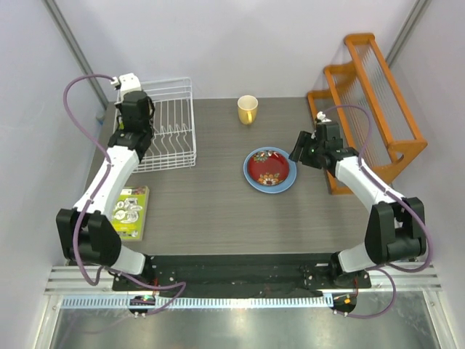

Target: Unload the plates from the dish rack

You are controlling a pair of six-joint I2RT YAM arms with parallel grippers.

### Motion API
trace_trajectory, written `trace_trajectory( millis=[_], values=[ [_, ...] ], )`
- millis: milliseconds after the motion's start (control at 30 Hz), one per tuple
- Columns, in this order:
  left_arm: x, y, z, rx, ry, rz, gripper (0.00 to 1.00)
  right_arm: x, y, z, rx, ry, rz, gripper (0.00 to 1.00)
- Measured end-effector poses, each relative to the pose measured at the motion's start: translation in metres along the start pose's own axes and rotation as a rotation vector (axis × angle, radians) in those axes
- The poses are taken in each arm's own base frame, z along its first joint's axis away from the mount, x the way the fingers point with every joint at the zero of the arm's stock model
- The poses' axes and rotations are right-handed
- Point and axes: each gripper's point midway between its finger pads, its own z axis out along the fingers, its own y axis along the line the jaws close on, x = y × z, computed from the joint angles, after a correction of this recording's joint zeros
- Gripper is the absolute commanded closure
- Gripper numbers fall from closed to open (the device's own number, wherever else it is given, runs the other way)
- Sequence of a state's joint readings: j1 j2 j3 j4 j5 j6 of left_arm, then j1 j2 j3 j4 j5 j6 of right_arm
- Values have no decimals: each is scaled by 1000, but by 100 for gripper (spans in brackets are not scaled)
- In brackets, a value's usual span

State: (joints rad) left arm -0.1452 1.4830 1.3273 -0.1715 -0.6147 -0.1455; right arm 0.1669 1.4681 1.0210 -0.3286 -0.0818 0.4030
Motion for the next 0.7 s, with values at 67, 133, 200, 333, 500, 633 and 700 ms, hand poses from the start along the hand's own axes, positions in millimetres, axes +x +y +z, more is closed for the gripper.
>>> trace_trajectory(
  millis=[67, 133, 200, 333, 500, 633, 700],
  values=[
    [-3, -16, -14, 79, 5, -34, 100, -4, 9, -7, -19, -27, -11, 37],
    [2, -41, -29, 195, 31, -83, 100, -8, 25, -13, -67, -57, -18, 37],
    [16, -65, -38, 312, 77, -130, 100, -7, 42, -17, -119, -76, -34, 37],
    [72, -115, -63, 548, 258, -209, 100, 5, 79, -17, -226, -84, -54, 37],
    [125, -167, -101, 755, 466, -275, 100, 15, 122, -16, -367, -89, -43, 37],
    [130, -194, -129, 905, 525, -366, 100, 20, 139, -8, -445, -84, -10, 37],
    [131, -200, -136, 951, 540, -414, 100, 25, 143, -2, -466, -68, 8, 37]
  ],
)
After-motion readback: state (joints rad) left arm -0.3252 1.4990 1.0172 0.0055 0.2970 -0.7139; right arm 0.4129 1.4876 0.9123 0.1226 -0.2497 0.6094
